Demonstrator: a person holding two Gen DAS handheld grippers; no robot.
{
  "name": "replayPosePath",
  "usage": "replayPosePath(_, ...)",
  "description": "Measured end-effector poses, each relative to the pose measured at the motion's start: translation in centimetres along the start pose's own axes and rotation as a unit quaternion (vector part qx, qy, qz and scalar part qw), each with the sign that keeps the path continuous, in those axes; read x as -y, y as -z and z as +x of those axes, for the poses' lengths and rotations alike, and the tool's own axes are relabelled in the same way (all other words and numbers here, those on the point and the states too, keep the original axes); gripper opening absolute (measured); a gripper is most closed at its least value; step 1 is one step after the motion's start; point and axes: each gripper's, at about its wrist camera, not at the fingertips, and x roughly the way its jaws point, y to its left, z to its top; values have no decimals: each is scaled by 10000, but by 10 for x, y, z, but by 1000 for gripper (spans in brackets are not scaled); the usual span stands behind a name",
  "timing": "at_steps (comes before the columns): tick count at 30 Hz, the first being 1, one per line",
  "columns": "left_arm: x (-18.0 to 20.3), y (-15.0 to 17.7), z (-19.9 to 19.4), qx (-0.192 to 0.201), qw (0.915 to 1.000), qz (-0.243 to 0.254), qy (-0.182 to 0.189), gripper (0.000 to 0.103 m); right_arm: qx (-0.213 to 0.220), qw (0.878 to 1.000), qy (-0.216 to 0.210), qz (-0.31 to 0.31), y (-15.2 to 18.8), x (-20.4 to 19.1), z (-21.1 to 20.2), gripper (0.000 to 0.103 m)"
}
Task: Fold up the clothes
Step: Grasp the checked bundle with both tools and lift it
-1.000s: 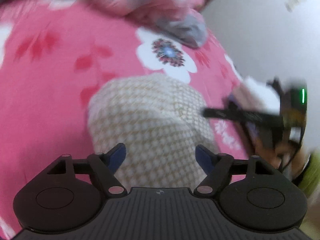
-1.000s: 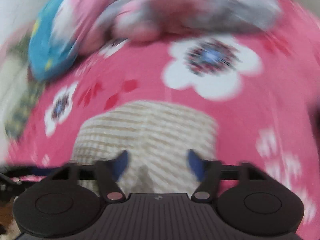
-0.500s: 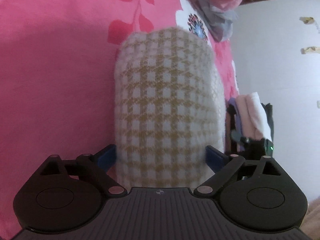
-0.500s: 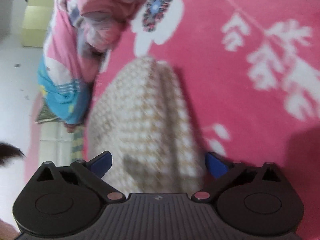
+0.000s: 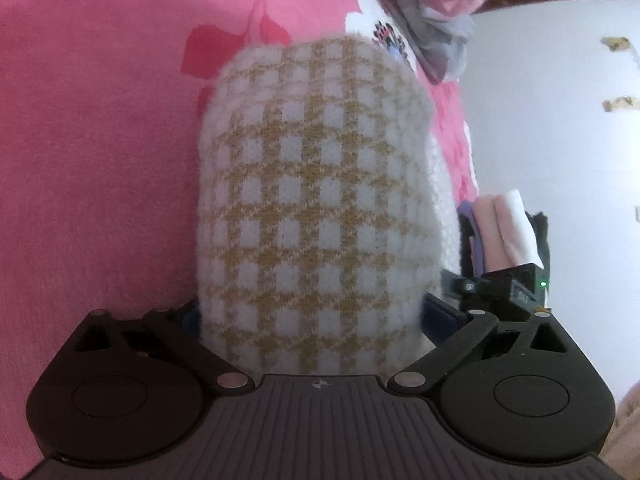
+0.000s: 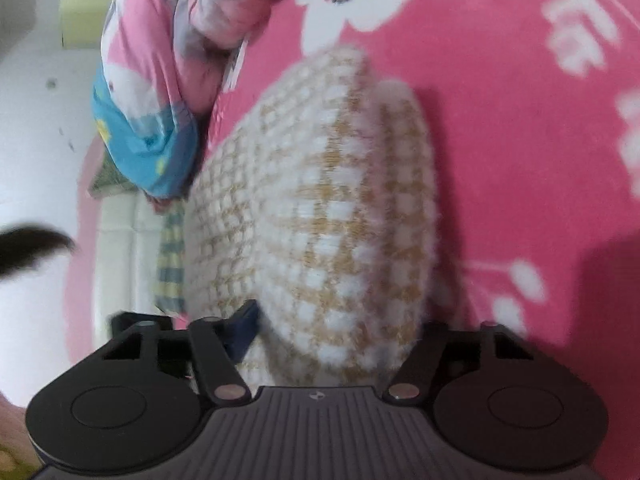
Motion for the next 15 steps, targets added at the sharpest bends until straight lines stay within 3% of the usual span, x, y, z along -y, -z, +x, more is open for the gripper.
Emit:
replayPosePath(3, 9, 6, -12, 141, 9998, -149, -31, 94, 49, 9995, 199, -260, -1, -27, -8, 51)
replayPosePath(7, 25, 17, -33, 253, 9992, -322, 25, 93, 178, 9982, 399, -414, 6, -60, -27, 49)
replayPosePath(15, 106, 41, -100, 507, 9985, 182, 125, 92, 777, 9954, 400, -387, 49, -128, -102, 49)
